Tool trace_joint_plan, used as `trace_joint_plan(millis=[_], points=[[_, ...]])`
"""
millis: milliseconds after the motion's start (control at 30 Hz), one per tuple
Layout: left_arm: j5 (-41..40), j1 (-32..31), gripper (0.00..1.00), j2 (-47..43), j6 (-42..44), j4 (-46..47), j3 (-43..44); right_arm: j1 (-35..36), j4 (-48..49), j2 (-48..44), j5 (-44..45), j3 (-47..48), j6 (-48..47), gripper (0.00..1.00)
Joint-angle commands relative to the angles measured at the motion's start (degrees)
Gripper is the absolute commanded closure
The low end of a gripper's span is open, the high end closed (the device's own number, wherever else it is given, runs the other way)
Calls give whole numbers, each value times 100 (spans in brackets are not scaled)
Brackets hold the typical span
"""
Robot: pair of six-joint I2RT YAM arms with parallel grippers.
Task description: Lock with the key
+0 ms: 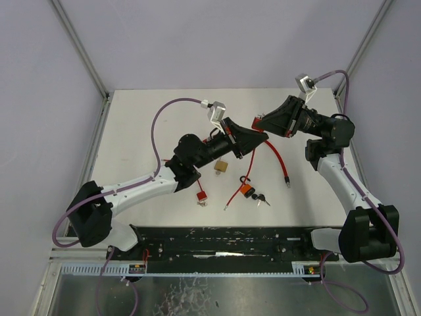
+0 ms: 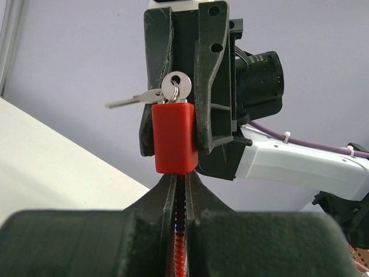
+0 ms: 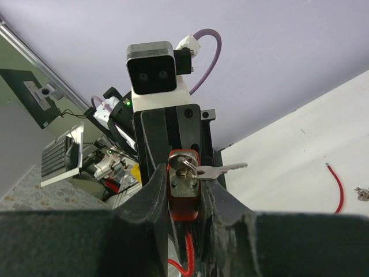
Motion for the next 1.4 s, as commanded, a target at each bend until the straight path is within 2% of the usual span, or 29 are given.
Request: trace_joint_plan(millis=[0, 67, 233, 300, 367, 533, 600, 700, 767, 867, 1000, 1100, 1367], points=[[-46, -26, 100, 33, -25, 485, 221, 58, 430, -62, 83, 157, 16, 90], [-73, -27, 99, 29, -17, 486, 196, 50, 396, -68, 77, 173, 15, 98], [-455, -19, 56, -146, 42, 421, -94, -182, 333, -29, 44, 326, 94, 100], [-625, -21, 47, -341, 130, 468, -302, -360, 333, -8, 2, 416, 140, 100], [-777, -26, 42, -519, 277, 563, -515, -546, 266, 7, -56, 477, 133, 100], [-1028, 9, 41, -1008, 978, 415, -1005, -875, -173, 52, -346, 841, -71, 100], [-1278, 79, 41, -1193, 831, 270, -1193, -982, -340, 91, -423, 1062, -173, 100], [-1573, 150, 44, -1383, 99, 271, -1426, -1176, -1141, 193, -456, 1520, -691, 100], [-1917, 153, 47, -1465, -729, 139, -1501, -1353, -2442, 285, -333, 1946, -1492, 100], [-2659, 152, 57, -1489, -2532, -746, -1468, -1563, -4276, 442, -35, 2637, -2875, 100], [-2627, 151, 60, -1366, -3434, -1027, -1454, -1597, -6154, 523, 485, 3172, -4305, 100], [-2534, 93, 60, -1184, -3757, -1331, -1232, -1597, -6711, 476, 901, 3172, -4745, 100], [-3274, -667, 56, -303, -4993, -2784, -636, -1603, -6700, 132, 1676, 2262, -4280, 100]])
